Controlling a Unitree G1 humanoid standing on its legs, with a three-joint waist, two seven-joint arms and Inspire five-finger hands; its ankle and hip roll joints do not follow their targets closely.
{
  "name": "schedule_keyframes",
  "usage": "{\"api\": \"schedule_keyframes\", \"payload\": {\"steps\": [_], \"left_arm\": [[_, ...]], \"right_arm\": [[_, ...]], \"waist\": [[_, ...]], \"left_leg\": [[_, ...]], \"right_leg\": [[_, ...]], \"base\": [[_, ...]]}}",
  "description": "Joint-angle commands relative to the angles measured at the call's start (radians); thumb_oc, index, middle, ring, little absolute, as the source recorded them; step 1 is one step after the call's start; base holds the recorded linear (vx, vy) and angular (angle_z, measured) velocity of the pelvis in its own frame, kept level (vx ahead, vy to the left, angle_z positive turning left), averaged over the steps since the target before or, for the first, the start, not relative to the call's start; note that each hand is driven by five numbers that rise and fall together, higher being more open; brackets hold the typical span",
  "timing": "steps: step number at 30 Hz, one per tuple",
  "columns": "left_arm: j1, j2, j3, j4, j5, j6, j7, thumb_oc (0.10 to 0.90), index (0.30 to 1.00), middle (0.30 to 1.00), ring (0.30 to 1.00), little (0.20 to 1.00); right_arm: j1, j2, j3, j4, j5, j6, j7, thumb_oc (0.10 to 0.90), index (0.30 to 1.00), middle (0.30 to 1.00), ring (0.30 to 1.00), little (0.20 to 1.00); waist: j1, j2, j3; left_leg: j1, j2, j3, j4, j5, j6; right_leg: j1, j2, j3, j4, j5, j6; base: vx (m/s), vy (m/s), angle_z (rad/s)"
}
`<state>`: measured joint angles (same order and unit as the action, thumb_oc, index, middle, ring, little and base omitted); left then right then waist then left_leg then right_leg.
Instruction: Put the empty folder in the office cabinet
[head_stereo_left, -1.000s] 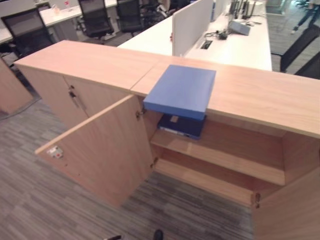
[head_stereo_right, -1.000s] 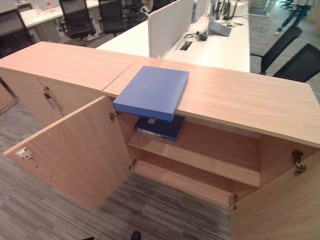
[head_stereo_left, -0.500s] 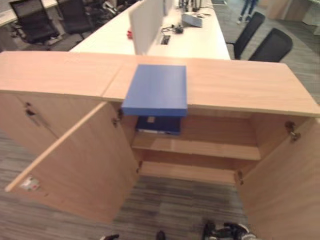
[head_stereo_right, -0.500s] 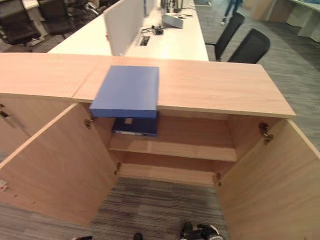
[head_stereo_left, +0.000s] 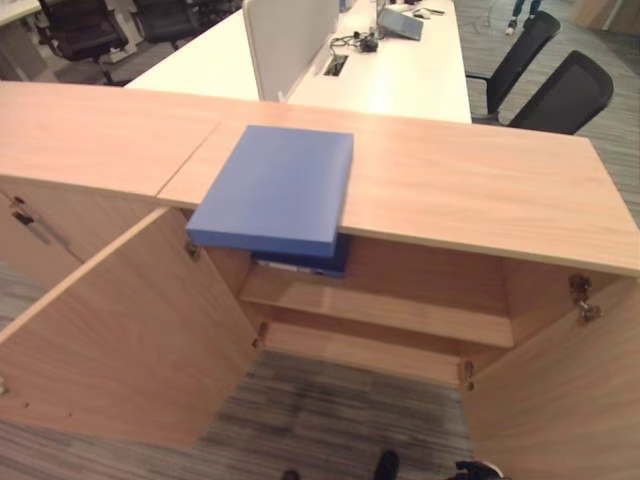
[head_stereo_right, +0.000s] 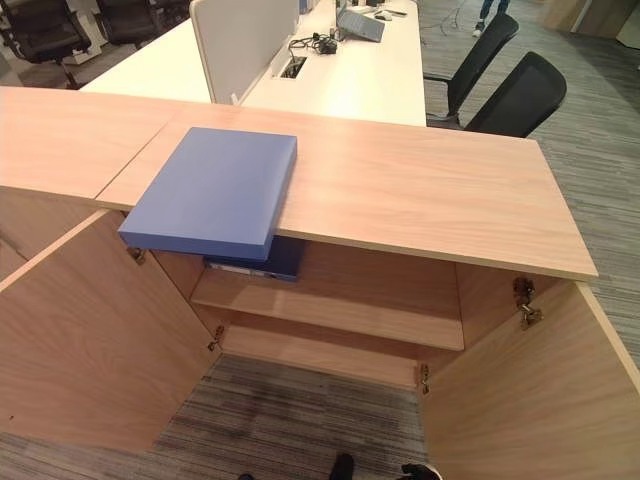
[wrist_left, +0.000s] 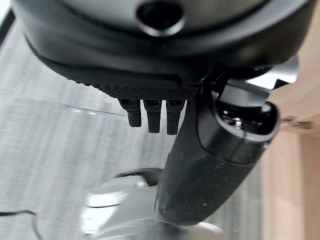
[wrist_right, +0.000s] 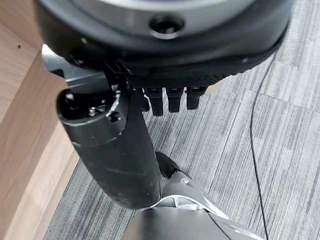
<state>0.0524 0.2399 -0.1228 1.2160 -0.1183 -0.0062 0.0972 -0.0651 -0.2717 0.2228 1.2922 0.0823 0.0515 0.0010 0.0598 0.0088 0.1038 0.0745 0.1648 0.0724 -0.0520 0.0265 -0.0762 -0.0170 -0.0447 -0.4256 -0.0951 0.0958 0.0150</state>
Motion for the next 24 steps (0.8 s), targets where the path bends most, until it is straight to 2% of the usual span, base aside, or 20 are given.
{"api": "schedule_keyframes", "payload": {"steps": [1, 2, 3, 4, 5, 6, 12, 14, 17, 22, 24], "left_arm": [[-0.063, -0.013, 0.004, 0.010, -0.089, -0.028, -0.026, 0.800, 0.900, 0.900, 0.900, 0.900], [-0.063, -0.019, 0.013, -0.016, -0.154, -0.029, -0.039, 0.800, 0.900, 0.900, 0.900, 0.900], [-0.063, -0.018, 0.013, -0.016, -0.154, -0.029, -0.039, 0.800, 0.900, 0.900, 0.900, 0.900], [-0.062, -0.044, 0.029, -0.085, -0.297, -0.034, -0.053, 0.800, 0.900, 0.900, 0.900, 0.900], [-0.055, -0.047, 0.042, -0.109, -0.337, -0.039, -0.054, 0.800, 0.900, 0.900, 0.900, 0.900], [-0.051, -0.052, 0.043, -0.116, -0.352, -0.042, -0.053, 0.800, 0.900, 0.900, 0.900, 0.900], [-0.013, -0.074, 0.060, -0.212, -0.467, -0.049, -0.047, 0.800, 0.900, 0.900, 0.900, 0.900], [0.017, -0.079, 0.074, -0.354, -0.536, -0.066, -0.018, 0.800, 0.900, 0.900, 0.900, 0.900], [0.068, -0.067, 0.100, -0.575, -0.569, -0.085, 0.034, 0.800, 0.900, 0.900, 0.900, 0.900], [0.114, -0.049, 0.168, -0.811, -0.538, -0.115, 0.094, 0.800, 0.900, 0.900, 0.900, 0.900], [0.121, -0.046, 0.181, -0.844, -0.525, -0.120, 0.100, 0.800, 0.900, 0.900, 0.900, 0.900]], "right_arm": [[-0.023, -0.012, 0.048, 0.025, 0.011, -0.006, -0.009, 0.800, 0.900, 0.900, 0.900, 0.900], [-0.020, -0.012, 0.049, 0.020, 0.023, -0.005, -0.004, 0.800, 0.900, 0.900, 0.900, 0.900], [-0.020, -0.012, 0.049, 0.020, 0.023, -0.005, -0.004, 0.800, 0.900, 0.900, 0.900, 0.900], [-0.012, -0.024, 0.031, 0.024, 0.051, -0.002, -0.005, 0.800, 0.900, 0.900, 0.900, 0.900], [-0.014, -0.026, 0.026, 0.020, 0.059, -0.001, -0.004, 0.800, 0.900, 0.900, 0.900, 0.900], [-0.010, -0.023, 0.030, 0.020, 0.061, -0.001, -0.001, 0.800, 0.900, 0.900, 0.900, 0.900], [0.005, -0.012, 0.005, 0.000, 0.091, -0.001, -0.005, 0.800, 0.900, 0.900, 0.900, 0.900], [0.014, -0.006, -0.008, -0.028, 0.110, 0.001, -0.008, 0.800, 0.900, 0.900, 0.900, 0.900], [0.033, 0.002, -0.024, -0.046, 0.113, 0.011, -0.015, 0.800, 0.900, 0.900, 0.900, 0.900], [0.043, 0.008, -0.036, -0.049, 0.099, 0.021, -0.023, 0.800, 0.900, 0.900, 0.900, 0.900], [0.047, 0.010, -0.040, -0.044, 0.096, 0.022, -0.023, 0.800, 0.900, 0.900, 0.900, 0.900]], "waist": [[-0.001, -0.041, 0.043], [0.002, -0.050, 0.058], [0.001, -0.050, 0.057], [0.017, -0.068, 0.089], [0.036, -0.073, 0.094], [0.039, -0.068, 0.088], [0.035, -0.051, 0.048], [0.029, -0.033, 0.032], [0.025, -0.023, 0.019], [0.034, -0.016, 0.015], [0.038, -0.017, 0.016]], "left_leg": [[0.032, 0.021, 0.033, 0.033, -0.048, -0.067], [-0.022, 0.020, 0.022, 0.181, -0.057, -0.064], [-0.025, 0.021, 0.021, 0.184, -0.059, -0.064], [-0.148, -0.033, 0.024, 0.223, -0.065, -0.024], [-0.177, -0.086, -0.066, 0.198, -0.063, -0.023], [-0.163, -0.098, -0.092, 0.170, -0.063, -0.019], [-0.067, -0.103, -0.082, 0.043, -0.035, -0.008], [-0.021, -0.103, -0.080, -0.035, -0.016, -0.007], [-0.008, -0.103, -0.071, -0.035, -0.030, -0.008], [0.000, -0.109, -0.073, -0.035, -0.035, -0.002], [0.002, -0.111, -0.072, -0.035, -0.038, -0.001]], "right_leg": [[0.054, -0.012, 0.025, 0.008, -0.120, 0.056], [0.075, -0.004, 0.031, 0.008, -0.135, 0.039], [0.075, -0.004, 0.030, 0.008, -0.135, 0.039], [0.101, -0.019, 0.019, 0.008, -0.151, 0.040], [0.097, -0.018, 0.046, 0.008, -0.142, 0.042], [0.099, -0.011, 0.060, 0.008, -0.139, 0.041], [0.126, -0.016, 0.060, 0.008, -0.131, 0.043], [0.127, -0.014, 0.063, 0.008, -0.128, 0.048], [0.129, -0.016, 0.069, 0.008, -0.125, 0.056], [0.135, -0.027, 0.073, 0.008, -0.122, 0.068], [0.138, -0.030, 0.074, 0.008, -0.121, 0.071]], "base": [[0.05, -0.302, -0.04], [0.02, -0.216, 0.01], [-0.01, -0.295, -0.12], [-0.03, -0.143, -0.24], [-0.01, -0.134, -0.24], [0.04, 0.026, 0.04], [0.06, 0.082, -0.27], [0.06, 0.104, -0.14], [0.04, 0.075, 0.21], [0.02, 0.049, 0.04], [0.02, 0.048, -0.06]]}}
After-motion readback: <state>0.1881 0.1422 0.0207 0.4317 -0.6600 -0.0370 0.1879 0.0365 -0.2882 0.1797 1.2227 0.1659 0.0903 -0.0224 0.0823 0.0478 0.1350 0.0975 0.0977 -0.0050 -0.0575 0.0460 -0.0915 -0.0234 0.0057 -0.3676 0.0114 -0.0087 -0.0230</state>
